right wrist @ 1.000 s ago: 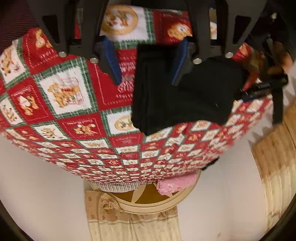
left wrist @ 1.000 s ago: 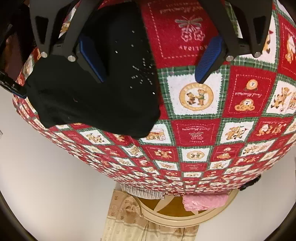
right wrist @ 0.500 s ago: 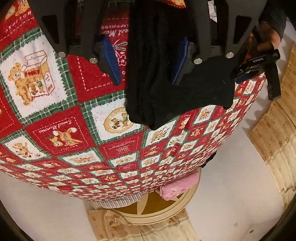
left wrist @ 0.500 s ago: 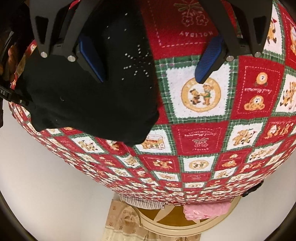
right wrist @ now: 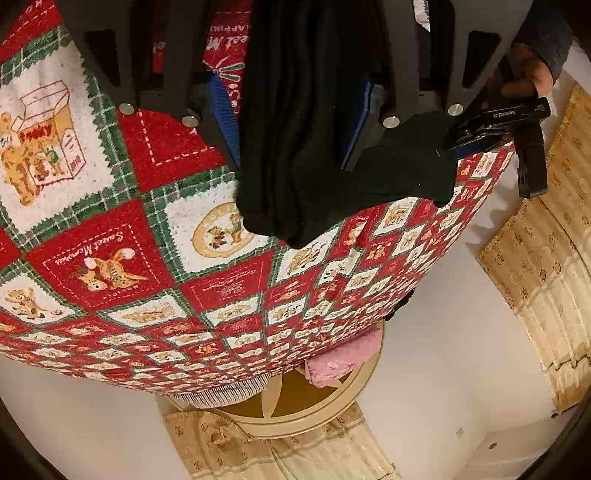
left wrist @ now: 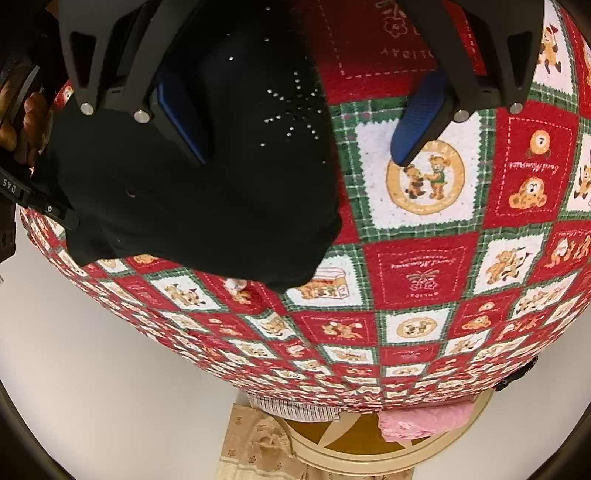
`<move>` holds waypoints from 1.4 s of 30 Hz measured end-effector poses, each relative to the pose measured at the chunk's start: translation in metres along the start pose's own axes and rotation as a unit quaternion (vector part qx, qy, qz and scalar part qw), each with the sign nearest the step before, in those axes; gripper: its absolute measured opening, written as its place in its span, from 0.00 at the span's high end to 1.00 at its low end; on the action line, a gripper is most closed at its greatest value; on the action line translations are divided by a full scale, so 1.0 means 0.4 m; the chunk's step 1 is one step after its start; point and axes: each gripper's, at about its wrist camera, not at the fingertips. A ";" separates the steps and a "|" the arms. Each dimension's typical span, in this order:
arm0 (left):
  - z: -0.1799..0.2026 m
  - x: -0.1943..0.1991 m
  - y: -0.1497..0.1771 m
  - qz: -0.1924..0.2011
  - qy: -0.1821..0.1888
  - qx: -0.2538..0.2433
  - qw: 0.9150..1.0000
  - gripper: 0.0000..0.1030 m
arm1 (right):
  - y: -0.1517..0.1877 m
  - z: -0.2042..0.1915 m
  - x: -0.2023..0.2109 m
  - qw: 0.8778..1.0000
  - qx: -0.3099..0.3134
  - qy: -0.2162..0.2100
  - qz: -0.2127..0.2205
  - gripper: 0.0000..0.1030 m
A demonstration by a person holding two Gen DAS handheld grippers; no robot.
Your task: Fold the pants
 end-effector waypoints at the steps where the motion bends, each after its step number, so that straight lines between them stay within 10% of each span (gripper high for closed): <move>1: 0.002 0.000 -0.001 0.001 0.004 -0.002 1.000 0.08 | 0.000 0.001 0.000 1.000 0.000 0.000 0.001 0.51; 42: 0.011 0.029 -0.002 0.026 0.084 0.005 0.996 0.80 | -0.023 -0.076 0.054 0.999 0.033 0.001 0.017 0.73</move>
Point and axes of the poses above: each gripper's, at about its wrist camera, not at the fingertips, and x roughly against the way its jaws point, z to its right, y to its underside, and after that the axes turned 1 degree about -x, right-handed
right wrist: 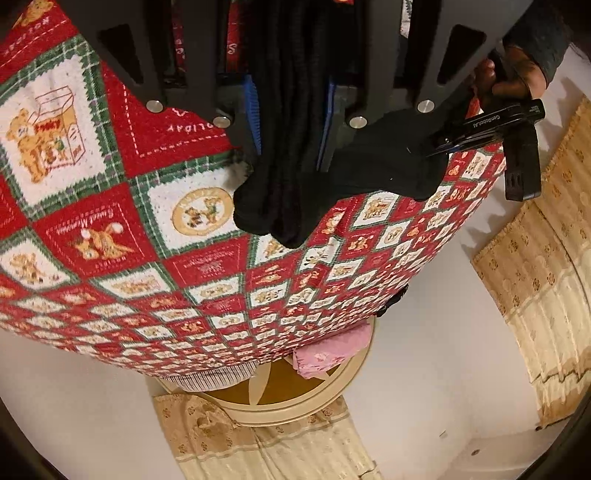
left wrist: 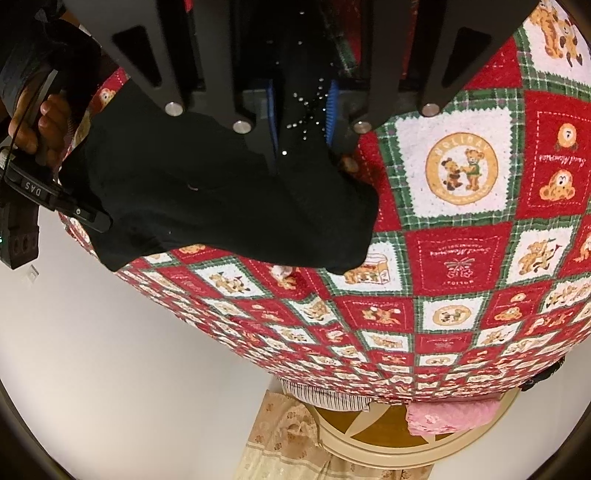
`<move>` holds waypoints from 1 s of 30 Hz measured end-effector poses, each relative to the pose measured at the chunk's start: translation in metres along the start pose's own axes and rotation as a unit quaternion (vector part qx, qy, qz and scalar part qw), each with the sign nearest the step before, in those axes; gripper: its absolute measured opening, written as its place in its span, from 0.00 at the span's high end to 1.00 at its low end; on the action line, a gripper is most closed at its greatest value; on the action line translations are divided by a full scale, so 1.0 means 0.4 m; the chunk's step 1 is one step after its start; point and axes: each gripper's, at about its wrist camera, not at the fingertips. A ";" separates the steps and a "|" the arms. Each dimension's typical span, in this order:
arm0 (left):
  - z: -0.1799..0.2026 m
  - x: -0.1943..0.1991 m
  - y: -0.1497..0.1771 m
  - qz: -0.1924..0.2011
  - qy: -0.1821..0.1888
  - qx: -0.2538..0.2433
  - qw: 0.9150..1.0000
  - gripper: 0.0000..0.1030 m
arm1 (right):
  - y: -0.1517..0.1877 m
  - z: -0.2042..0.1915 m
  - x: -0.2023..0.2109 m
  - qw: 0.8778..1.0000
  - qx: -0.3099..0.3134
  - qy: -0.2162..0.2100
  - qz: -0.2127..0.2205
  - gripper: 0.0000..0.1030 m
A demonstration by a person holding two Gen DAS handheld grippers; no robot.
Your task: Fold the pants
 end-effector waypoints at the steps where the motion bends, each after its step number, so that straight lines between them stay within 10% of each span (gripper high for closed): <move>1: -0.002 0.007 0.002 0.002 0.002 0.002 1.000 0.80 | -0.003 -0.005 0.003 1.000 0.004 0.000 0.000 0.73; 14: -0.080 0.170 0.003 0.056 -0.007 0.035 0.998 0.82 | -0.081 -0.139 -0.043 0.997 0.058 -0.040 -0.018 0.73; 30: -0.400 0.403 0.047 0.106 -0.166 0.118 0.973 0.82 | -0.142 -0.562 -0.392 0.966 0.175 -0.172 -0.078 0.73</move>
Point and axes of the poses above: each gripper's, at about its wrist camera, not at the fingertips, and x roughly against the way its jaws point, z to its right, y to its underside, and after that the axes turned 1 degree about -x, right-handed
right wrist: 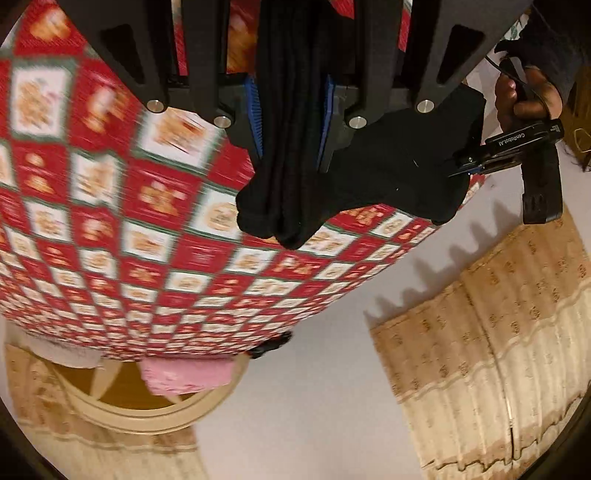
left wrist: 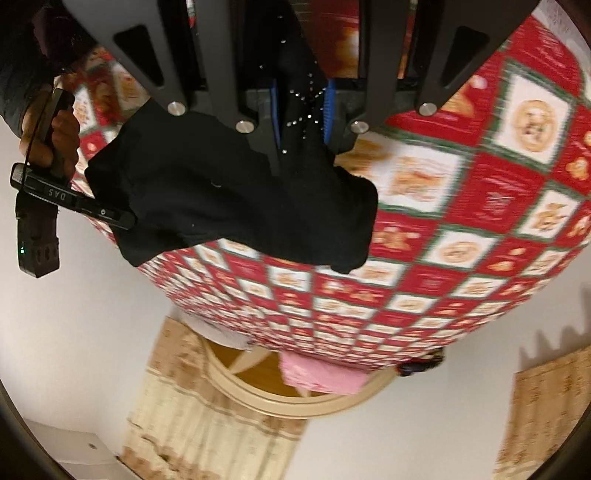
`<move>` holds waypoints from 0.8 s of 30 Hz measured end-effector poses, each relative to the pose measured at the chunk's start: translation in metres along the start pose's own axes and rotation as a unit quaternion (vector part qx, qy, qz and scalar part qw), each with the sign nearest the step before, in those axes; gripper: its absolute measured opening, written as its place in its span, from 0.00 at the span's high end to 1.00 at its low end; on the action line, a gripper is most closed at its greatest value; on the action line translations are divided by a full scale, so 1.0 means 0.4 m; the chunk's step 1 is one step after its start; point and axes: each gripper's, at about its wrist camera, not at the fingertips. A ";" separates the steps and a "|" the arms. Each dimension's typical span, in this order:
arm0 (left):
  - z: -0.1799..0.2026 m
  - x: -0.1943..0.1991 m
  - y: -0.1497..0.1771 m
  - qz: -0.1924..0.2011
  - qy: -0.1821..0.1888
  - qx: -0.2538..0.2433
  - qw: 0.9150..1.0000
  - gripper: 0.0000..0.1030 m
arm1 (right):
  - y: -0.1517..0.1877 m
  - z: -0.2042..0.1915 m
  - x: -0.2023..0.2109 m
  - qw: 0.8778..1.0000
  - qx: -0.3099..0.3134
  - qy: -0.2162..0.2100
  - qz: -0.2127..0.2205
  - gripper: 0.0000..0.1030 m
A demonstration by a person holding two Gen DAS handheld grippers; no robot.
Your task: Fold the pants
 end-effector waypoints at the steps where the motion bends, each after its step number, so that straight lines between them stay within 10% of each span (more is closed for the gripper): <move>1: -0.019 -0.003 -0.003 0.000 -0.009 0.005 1.000 0.82 | -0.005 -0.008 -0.021 1.000 0.001 -0.005 0.000 0.73; 8: -0.111 -0.068 0.030 -0.034 -0.045 0.030 0.998 0.79 | -0.012 -0.014 -0.201 0.999 -0.024 -0.025 -0.040 0.73; 15: -0.130 -0.104 0.068 -0.029 -0.100 0.016 0.994 0.42 | 0.031 0.085 -0.285 0.993 -0.086 -0.007 -0.081 0.54; 24: -0.154 -0.093 0.085 -0.011 -0.101 0.037 0.994 0.31 | 0.032 0.120 -0.305 0.991 -0.104 -0.015 -0.086 0.45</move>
Point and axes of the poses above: each gripper's, at about its wrist camera, not at the fingertips, and x roughly against the way its jaws point, z to its right, y to its underside, and after that the axes turned 1 degree about -x, right-handed
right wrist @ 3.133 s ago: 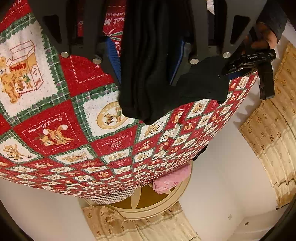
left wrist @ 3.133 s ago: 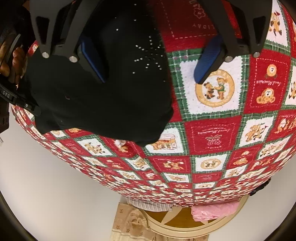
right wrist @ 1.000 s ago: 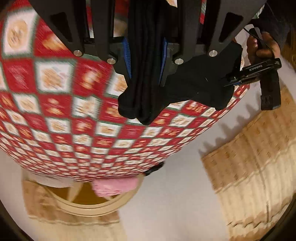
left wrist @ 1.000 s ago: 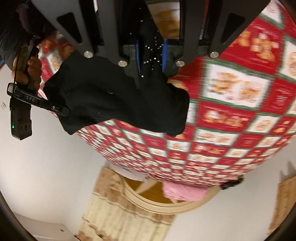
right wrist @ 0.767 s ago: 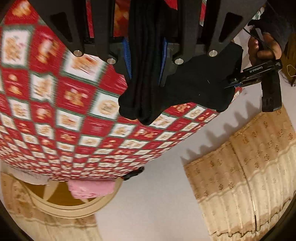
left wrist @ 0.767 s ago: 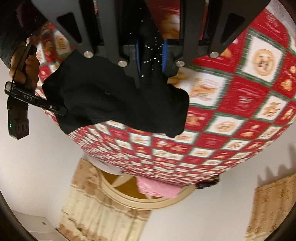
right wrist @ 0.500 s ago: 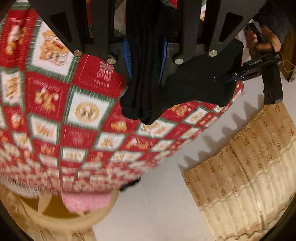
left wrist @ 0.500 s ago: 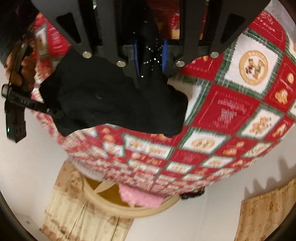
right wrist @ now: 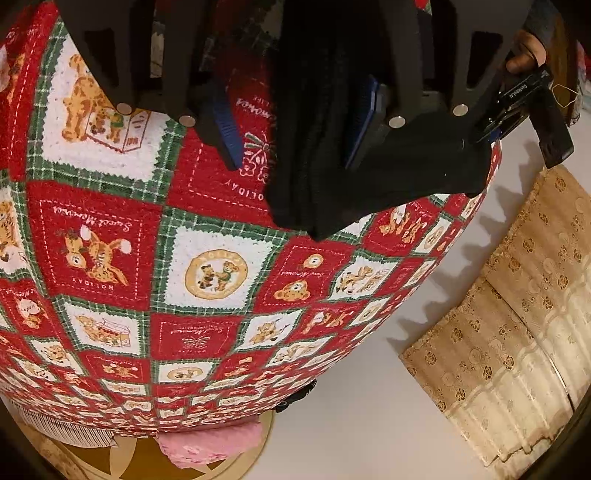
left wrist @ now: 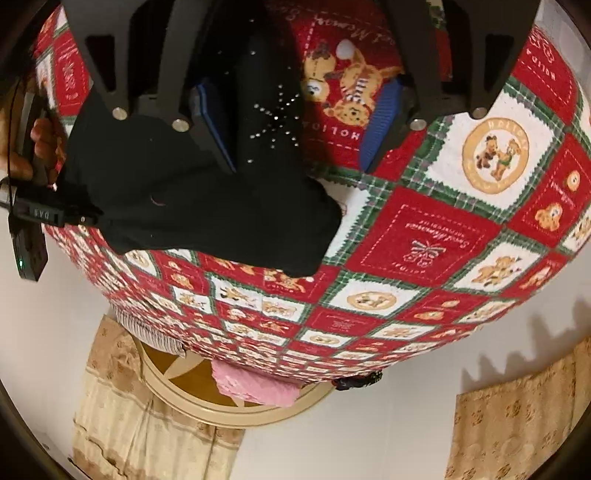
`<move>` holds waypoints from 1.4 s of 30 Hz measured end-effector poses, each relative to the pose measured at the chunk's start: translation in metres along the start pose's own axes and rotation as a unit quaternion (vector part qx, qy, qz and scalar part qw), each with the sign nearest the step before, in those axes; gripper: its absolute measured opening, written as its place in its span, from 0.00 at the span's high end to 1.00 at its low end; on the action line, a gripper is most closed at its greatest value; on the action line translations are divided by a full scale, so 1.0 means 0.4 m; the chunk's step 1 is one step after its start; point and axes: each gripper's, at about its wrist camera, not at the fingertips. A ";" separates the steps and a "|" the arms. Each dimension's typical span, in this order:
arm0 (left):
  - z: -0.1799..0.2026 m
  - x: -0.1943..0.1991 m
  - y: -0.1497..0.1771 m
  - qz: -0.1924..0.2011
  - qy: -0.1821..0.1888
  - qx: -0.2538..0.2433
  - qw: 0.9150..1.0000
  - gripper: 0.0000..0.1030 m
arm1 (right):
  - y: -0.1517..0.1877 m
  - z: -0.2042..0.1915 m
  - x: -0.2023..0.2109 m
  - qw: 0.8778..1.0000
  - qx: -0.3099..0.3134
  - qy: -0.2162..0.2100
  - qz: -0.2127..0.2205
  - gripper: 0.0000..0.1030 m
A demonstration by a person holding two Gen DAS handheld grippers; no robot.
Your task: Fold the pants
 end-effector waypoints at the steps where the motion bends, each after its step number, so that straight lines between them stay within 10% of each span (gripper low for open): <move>1: 0.002 0.002 0.000 0.000 -0.002 0.001 1.000 0.30 | 0.000 0.002 0.001 1.000 -0.002 -0.002 0.001 0.45; 16: 0.035 0.079 0.033 -0.001 -0.060 0.013 0.998 0.21 | 0.018 0.012 0.075 0.998 -0.006 0.055 0.029 0.27; 42: 0.225 0.429 0.048 0.121 -0.023 -0.047 0.991 0.11 | 0.279 -0.254 0.638 0.973 0.101 0.078 0.192 0.27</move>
Point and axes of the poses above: each gripper's, at about its wrist camera, not at the fingertips, and x roughly against the way its jaws point, z to its right, y to its underside, and after that the axes turned 1 degree about -x, right-handed
